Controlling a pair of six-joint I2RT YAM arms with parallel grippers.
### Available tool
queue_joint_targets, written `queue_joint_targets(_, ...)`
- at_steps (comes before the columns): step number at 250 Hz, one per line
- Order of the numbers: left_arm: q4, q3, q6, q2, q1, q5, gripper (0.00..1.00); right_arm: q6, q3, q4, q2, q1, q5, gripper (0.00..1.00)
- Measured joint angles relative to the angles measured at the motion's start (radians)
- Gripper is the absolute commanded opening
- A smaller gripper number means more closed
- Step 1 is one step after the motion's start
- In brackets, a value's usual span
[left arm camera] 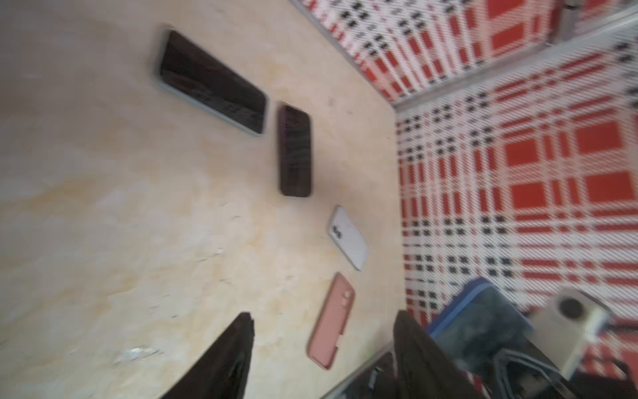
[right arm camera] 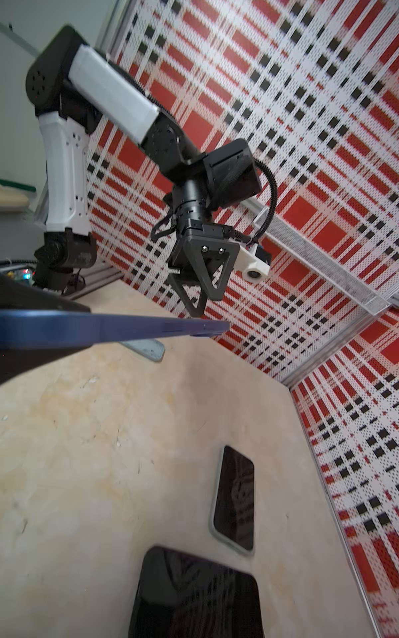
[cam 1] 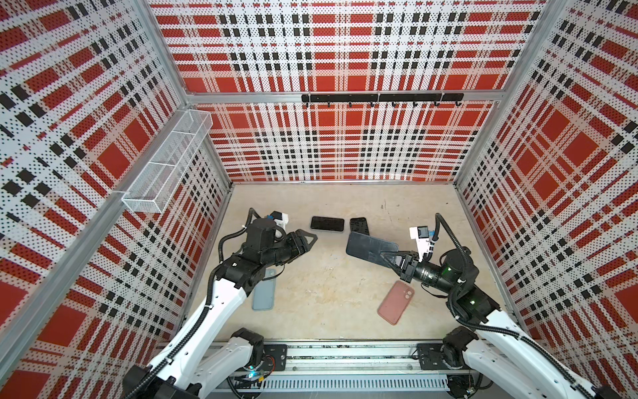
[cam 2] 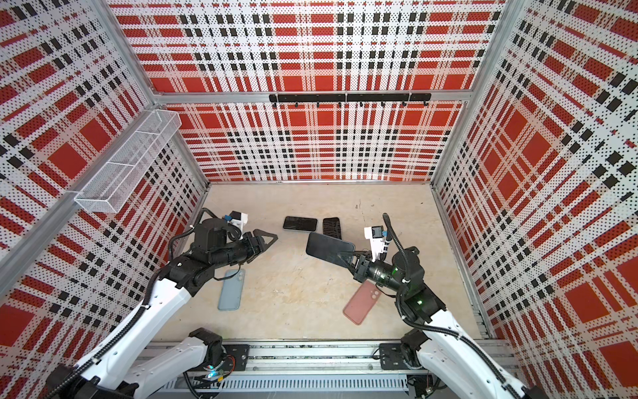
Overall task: Put the phone into the phone case
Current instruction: 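Release the phone with the left gripper and move it over the pale blue case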
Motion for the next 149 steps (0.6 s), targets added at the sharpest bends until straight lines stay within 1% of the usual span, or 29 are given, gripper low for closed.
queue_joint_targets(11,-0.06,-0.008,0.001,0.012,0.01,-0.078,0.65,-0.025,0.0,-0.048,-0.021,0.0,0.02,0.0)
queue_joint_targets(36,-0.139,-0.048,0.008,0.055,0.016,-0.223,0.63,-0.056,-0.007,-0.125,-0.049,0.0,0.046,0.0)
queue_joint_targets(59,-0.208,-0.083,0.008,0.119,0.006,-0.356,0.63,-0.067,-0.032,-0.148,-0.072,0.0,0.053,0.0)
queue_joint_targets(83,-0.256,-0.114,0.007,0.195,-0.011,-0.466,0.62,-0.074,-0.056,-0.156,-0.087,0.0,0.056,0.0)
queue_joint_targets(99,-0.277,-0.129,0.007,0.246,-0.017,-0.511,0.61,-0.074,-0.071,-0.156,-0.092,-0.001,0.056,0.0)
queue_joint_targets(111,-0.294,-0.132,0.007,0.291,-0.019,-0.539,0.58,-0.075,-0.08,-0.156,-0.097,-0.001,0.056,0.0)
queue_joint_targets(149,-0.314,-0.132,0.007,0.421,-0.023,-0.584,0.54,-0.081,-0.087,-0.155,-0.102,-0.001,0.055,0.0)
